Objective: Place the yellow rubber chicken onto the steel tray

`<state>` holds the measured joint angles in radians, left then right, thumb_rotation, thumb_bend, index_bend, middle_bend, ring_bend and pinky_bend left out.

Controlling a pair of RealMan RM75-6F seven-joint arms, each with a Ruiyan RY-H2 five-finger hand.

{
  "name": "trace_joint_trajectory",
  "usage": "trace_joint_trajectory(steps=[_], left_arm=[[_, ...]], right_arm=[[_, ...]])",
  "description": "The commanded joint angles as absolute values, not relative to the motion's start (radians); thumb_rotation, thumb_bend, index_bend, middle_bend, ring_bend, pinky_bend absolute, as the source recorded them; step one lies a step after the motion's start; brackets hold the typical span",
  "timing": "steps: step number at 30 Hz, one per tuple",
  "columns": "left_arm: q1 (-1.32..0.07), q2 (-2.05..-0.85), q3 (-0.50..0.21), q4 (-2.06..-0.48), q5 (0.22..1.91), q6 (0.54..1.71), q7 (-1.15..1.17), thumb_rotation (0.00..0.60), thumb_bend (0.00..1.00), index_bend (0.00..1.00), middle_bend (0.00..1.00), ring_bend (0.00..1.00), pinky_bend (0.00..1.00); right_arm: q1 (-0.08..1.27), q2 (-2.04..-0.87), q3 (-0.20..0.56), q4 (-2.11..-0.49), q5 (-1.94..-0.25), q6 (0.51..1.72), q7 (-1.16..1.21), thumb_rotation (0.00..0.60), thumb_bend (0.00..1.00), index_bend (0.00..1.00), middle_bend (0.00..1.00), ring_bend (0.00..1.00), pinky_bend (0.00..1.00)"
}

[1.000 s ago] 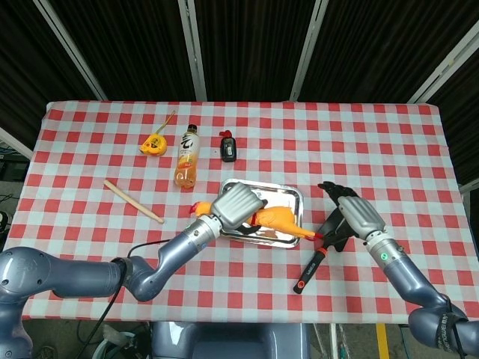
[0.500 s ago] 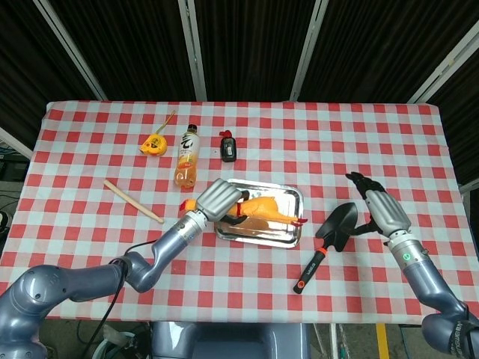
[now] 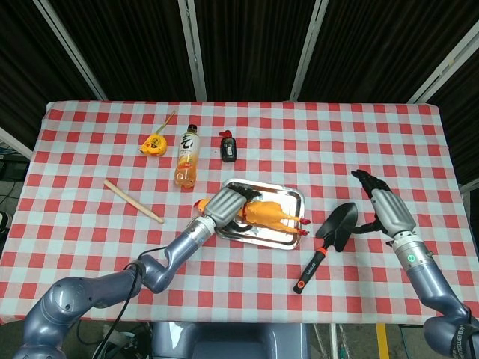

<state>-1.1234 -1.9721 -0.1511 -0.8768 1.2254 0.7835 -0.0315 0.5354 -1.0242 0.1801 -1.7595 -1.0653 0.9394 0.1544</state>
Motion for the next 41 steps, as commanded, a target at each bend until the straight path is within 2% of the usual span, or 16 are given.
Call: trace_joint_trajectory(steps=[1,4,10,16,21,30,35,41], left_arm=[[-1.111,-1.964,-0.166,-0.895,1.232,0.813,-0.014,0.6,0.11,0.0,0.01,0.0,0.07],[-1.085,-1.936,-0.18,-0.943,1.249,0.876,-0.006,0.6,0.11,0.0,0.01,0.0,0.07],[-0.998,-1.794,-0.177,-1.131,1.272,0.998,0.051,0.6,0.11,0.02,0.05,0.0,0.07],[-0.813,-1.503,-0.13,-1.525,1.21,1.133,0.158,0.6,0.11,0.12,0.12,0.04,0.07],[-0.679,-1.337,-0.058,-1.685,1.215,1.251,0.218,0.6,0.11,0.14,0.12,0.04,0.07],[-0.452,-1.164,0.074,-1.756,1.289,1.447,0.233,0.6,0.11,0.17,0.13,0.04,0.07],[-0.345,-1.145,0.107,-1.753,1.325,1.546,0.212,0.6,0.11,0.19,0.13,0.04,0.07],[-0.262,-1.158,0.119,-1.717,1.368,1.609,0.19,0.6,0.11,0.2,0.13,0.04,0.07]], right_arm=[[0.532,-1.023,0.181,-1.757,-1.073,0.938,0.16,0.6,0.05,0.0,0.0,0.0,0.05],[0.524,-1.021,0.184,-1.755,-1.083,0.943,0.172,0.6,0.05,0.0,0.0,0.0,0.05],[0.496,-1.011,0.19,-1.745,-1.105,0.976,0.206,0.6,0.05,0.0,0.0,0.0,0.05],[0.433,-1.017,0.181,-1.718,-1.149,1.088,0.201,0.6,0.1,0.0,0.0,0.0,0.09],[0.378,-1.051,0.15,-1.673,-1.212,1.198,0.132,0.6,0.13,0.0,0.0,0.0,0.09],[0.275,-1.152,0.07,-1.559,-1.326,1.392,-0.084,0.6,0.13,0.0,0.0,0.0,0.04],[0.221,-1.196,0.041,-1.552,-1.362,1.464,-0.14,0.6,0.13,0.0,0.0,0.0,0.03],[0.169,-1.203,0.024,-1.581,-1.375,1.508,-0.159,0.6,0.13,0.0,0.0,0.0,0.02]])
